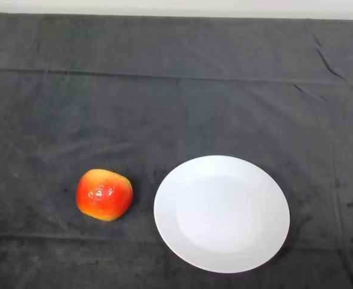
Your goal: Move the apple to the plate
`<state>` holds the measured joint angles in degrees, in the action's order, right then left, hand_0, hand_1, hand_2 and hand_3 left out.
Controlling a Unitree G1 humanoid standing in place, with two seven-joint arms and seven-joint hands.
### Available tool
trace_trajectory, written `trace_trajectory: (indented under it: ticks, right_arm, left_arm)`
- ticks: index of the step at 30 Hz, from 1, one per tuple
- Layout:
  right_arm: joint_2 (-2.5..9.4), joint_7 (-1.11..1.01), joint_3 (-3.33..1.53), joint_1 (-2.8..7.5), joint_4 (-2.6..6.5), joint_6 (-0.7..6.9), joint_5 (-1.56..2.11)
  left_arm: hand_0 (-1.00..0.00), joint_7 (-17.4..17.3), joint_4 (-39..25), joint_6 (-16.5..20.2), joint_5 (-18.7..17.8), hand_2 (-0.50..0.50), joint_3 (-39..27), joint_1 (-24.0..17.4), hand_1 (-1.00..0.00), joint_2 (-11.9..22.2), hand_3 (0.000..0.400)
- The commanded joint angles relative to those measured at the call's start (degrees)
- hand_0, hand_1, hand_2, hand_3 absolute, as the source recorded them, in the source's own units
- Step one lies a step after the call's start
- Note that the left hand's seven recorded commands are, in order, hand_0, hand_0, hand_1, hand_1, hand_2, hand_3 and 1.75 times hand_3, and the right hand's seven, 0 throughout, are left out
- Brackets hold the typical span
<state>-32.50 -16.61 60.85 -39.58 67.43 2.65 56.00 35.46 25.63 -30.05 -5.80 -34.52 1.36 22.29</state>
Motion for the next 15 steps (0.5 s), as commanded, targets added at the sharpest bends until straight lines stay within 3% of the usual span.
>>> trace_trajectory:
  ticks: [1, 15]
  right_arm:
    - [-1.48, -0.11, 0.03, -0.96, 0.29, -0.46, 1.12]
    - [-1.45, -0.09, 0.01, -0.94, 0.23, -0.46, 1.11]
  left_arm:
    - [0.0, 0.3, -1.8, 0.6, -0.3, 0.0, 0.6, 0.4, 0.0, 2.5, 0.0]
    - [0.0, 0.2, -3.6, 2.0, 0.1, 0.0, 1.8, 0.3, 0.0, 2.6, 0.0]
